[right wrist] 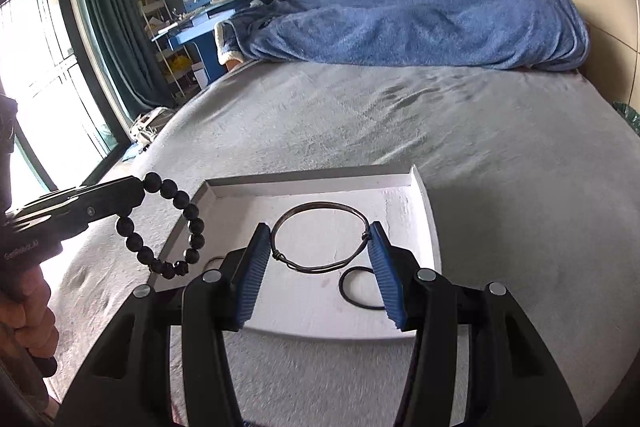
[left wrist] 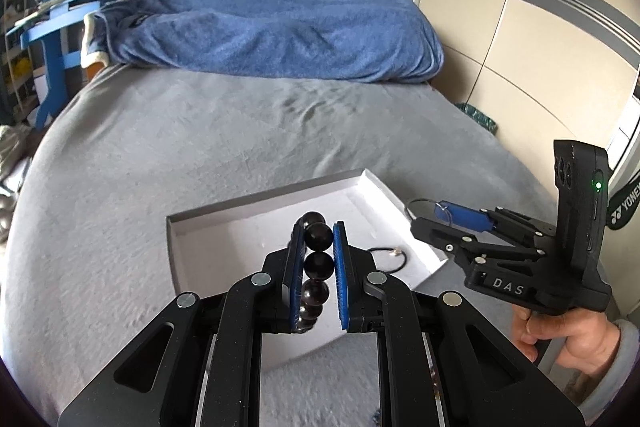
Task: Organize jewelry
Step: 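Carry the bead bracelet and silver bangle into the tray and open both tools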
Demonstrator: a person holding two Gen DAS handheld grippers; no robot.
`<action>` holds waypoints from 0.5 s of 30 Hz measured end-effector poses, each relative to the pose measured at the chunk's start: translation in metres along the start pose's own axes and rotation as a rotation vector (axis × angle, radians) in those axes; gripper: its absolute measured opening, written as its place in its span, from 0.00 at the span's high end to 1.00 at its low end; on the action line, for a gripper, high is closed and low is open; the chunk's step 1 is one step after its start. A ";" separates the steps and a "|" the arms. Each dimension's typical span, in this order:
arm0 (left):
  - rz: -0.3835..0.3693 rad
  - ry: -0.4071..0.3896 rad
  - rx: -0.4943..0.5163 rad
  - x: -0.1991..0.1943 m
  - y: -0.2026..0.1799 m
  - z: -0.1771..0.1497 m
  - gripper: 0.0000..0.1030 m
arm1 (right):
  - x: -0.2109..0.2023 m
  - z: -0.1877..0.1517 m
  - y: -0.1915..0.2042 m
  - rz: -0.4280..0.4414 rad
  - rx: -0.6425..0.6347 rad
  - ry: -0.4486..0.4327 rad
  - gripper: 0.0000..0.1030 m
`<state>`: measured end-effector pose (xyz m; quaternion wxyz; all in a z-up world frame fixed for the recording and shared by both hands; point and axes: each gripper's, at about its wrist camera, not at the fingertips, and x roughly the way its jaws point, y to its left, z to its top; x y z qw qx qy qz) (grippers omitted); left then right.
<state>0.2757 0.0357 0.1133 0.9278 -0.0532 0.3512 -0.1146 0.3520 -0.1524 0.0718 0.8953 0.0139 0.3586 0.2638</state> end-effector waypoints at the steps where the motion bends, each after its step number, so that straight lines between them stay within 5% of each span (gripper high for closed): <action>1: 0.001 0.007 0.000 0.005 0.001 -0.001 0.85 | 0.007 0.000 -0.001 -0.001 -0.002 0.008 0.51; 15: 0.025 0.084 -0.058 0.070 0.046 -0.004 0.85 | 0.081 -0.003 0.004 -0.036 -0.027 0.120 0.51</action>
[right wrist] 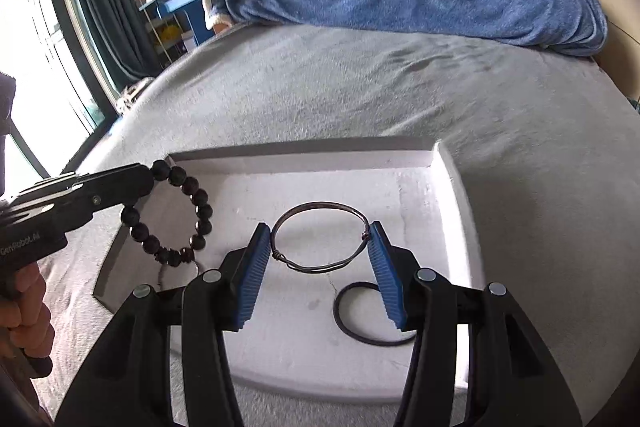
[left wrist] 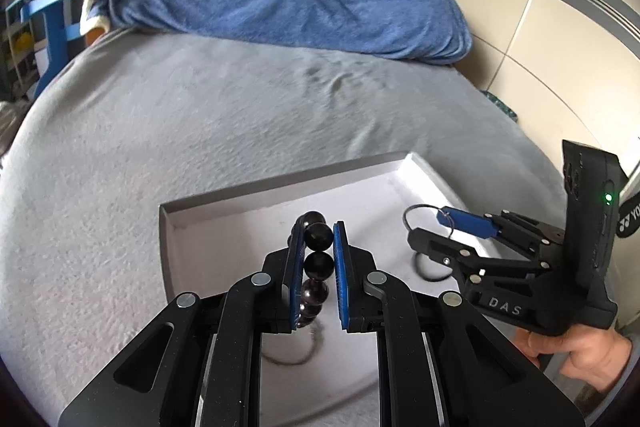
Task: Organize jewelry
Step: 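Carry the bead bracelet and silver bangle into the tray and open both tools, then withdraw both open tools from the tray toward the remaining jewelry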
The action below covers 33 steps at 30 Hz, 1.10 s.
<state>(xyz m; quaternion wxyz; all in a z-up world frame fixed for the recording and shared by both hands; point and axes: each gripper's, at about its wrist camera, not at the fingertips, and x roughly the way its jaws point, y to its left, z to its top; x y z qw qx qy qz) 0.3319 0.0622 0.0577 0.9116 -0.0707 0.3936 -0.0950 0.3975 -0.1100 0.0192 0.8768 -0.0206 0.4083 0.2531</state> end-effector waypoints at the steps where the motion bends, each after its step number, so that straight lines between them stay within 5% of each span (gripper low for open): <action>1: 0.006 0.006 -0.006 0.004 0.004 -0.001 0.85 | 0.005 0.000 0.002 -0.005 -0.004 0.010 0.51; 8: 0.062 0.062 -0.018 0.027 0.019 -0.016 0.85 | 0.030 -0.008 0.009 -0.038 -0.027 0.091 0.51; 13: 0.103 0.067 0.000 0.026 0.015 -0.022 0.65 | 0.036 -0.016 0.010 -0.037 -0.037 0.114 0.50; 21: 0.133 0.030 0.014 0.004 0.016 -0.029 0.26 | 0.008 -0.018 0.013 -0.012 -0.031 0.051 0.36; 26: 0.173 -0.028 0.019 -0.025 0.013 -0.034 0.14 | -0.027 -0.020 0.013 -0.019 -0.031 -0.019 0.30; 33: 0.217 -0.095 0.018 -0.071 -0.004 -0.054 0.10 | -0.074 -0.035 0.011 -0.040 0.007 -0.069 0.28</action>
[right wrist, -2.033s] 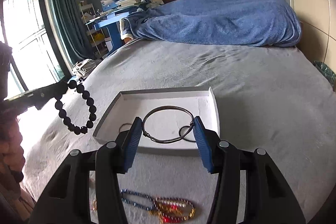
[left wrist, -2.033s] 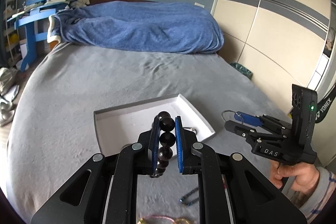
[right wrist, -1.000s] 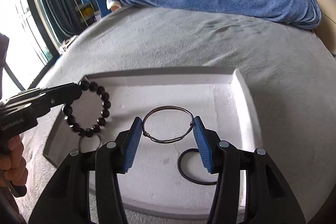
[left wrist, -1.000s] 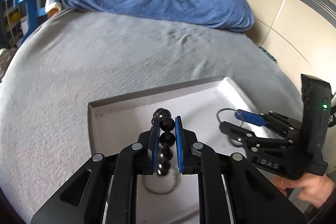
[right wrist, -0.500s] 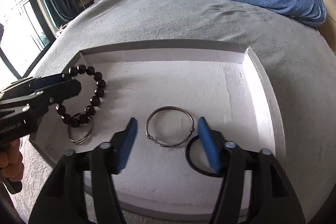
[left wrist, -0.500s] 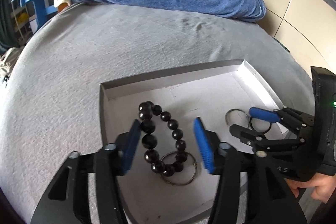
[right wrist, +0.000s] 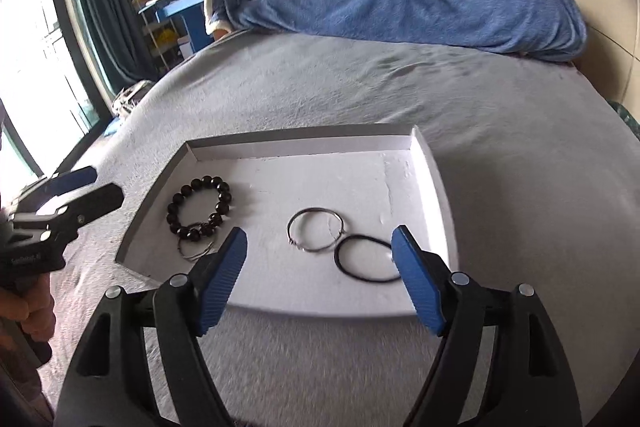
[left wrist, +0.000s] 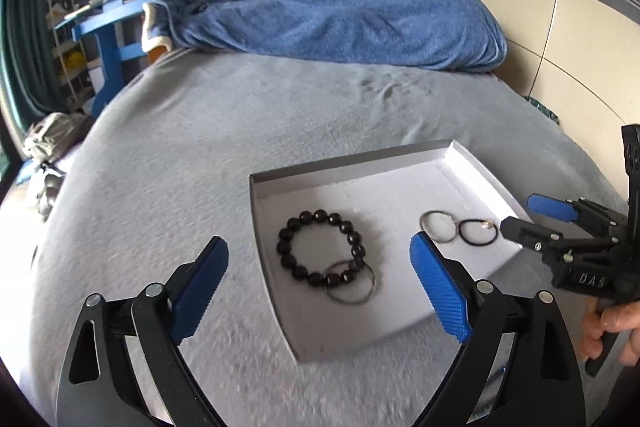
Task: Organize jewelry
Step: 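Withdraw both open tools from the tray toward the remaining jewelry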
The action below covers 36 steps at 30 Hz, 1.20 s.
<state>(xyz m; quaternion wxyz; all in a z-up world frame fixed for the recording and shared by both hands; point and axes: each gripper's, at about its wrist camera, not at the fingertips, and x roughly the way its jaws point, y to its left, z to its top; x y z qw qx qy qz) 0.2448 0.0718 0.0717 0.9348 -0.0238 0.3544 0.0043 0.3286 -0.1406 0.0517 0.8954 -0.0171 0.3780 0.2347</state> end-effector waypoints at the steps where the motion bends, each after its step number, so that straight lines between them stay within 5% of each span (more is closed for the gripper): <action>1: 0.003 -0.004 -0.001 -0.005 -0.002 -0.002 0.10 | -0.007 -0.002 0.000 -0.004 0.006 -0.013 0.28; 16: -0.003 -0.036 0.019 -0.073 -0.021 -0.058 0.08 | -0.084 -0.050 0.021 0.005 0.000 -0.132 0.17; 36: 0.048 -0.024 0.055 -0.105 -0.030 -0.106 0.08 | -0.102 -0.102 0.009 -0.059 0.025 -0.093 0.13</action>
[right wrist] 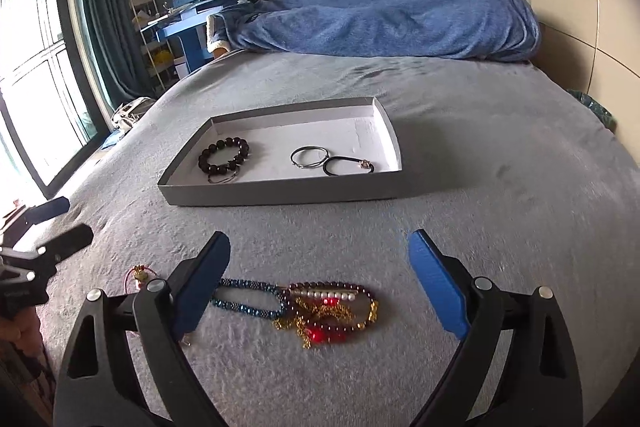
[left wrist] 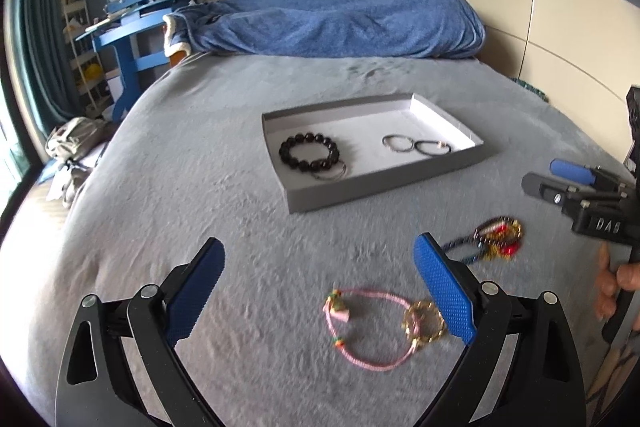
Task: Organize jewelry
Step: 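Withdraw both open tools from the tray toward the remaining jewelry, then lower the left tool around the gold ring hair clip while the right tool approaches the pile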
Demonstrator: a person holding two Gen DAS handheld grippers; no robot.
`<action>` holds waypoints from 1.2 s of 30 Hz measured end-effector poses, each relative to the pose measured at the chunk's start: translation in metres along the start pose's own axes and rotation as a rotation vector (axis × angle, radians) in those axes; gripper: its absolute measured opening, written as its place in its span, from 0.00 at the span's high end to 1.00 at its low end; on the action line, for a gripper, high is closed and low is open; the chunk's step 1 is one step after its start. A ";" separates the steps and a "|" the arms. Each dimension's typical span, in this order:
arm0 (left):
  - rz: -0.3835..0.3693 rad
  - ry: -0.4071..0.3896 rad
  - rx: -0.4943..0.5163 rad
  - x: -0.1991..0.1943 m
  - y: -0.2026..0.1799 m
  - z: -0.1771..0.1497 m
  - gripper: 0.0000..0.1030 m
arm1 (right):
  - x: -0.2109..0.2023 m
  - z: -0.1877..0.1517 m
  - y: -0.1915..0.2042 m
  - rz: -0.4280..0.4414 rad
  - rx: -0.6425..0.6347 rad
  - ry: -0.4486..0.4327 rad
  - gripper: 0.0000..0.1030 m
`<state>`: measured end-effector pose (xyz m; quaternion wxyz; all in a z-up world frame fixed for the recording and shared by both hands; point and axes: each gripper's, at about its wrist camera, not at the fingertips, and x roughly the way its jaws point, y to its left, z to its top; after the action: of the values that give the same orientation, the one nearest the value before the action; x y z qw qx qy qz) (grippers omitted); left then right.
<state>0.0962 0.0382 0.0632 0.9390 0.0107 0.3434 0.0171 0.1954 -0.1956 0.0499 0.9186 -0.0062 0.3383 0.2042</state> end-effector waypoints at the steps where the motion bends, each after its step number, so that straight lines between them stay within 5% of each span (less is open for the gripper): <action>1: 0.004 0.002 0.005 0.000 -0.001 -0.002 0.08 | -0.001 -0.001 0.000 -0.007 0.000 0.001 0.13; 11: -0.064 0.113 0.085 0.018 -0.017 -0.019 0.10 | 0.001 -0.013 -0.002 -0.053 -0.001 0.036 0.13; 17: -0.088 0.176 0.076 0.027 -0.017 -0.026 0.34 | 0.002 -0.018 -0.009 -0.068 0.041 0.056 0.13; 23: -0.163 0.182 0.139 0.024 -0.035 -0.032 0.35 | 0.001 -0.026 -0.009 -0.069 0.064 0.080 0.13; 36: -0.204 0.274 0.290 0.052 -0.075 -0.051 0.39 | 0.019 -0.035 -0.018 -0.093 0.092 0.162 0.13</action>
<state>0.1047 -0.0341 -0.0112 0.8691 0.1082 0.4659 -0.1261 0.1929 -0.2103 0.0087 0.8959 0.0037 0.4200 0.1443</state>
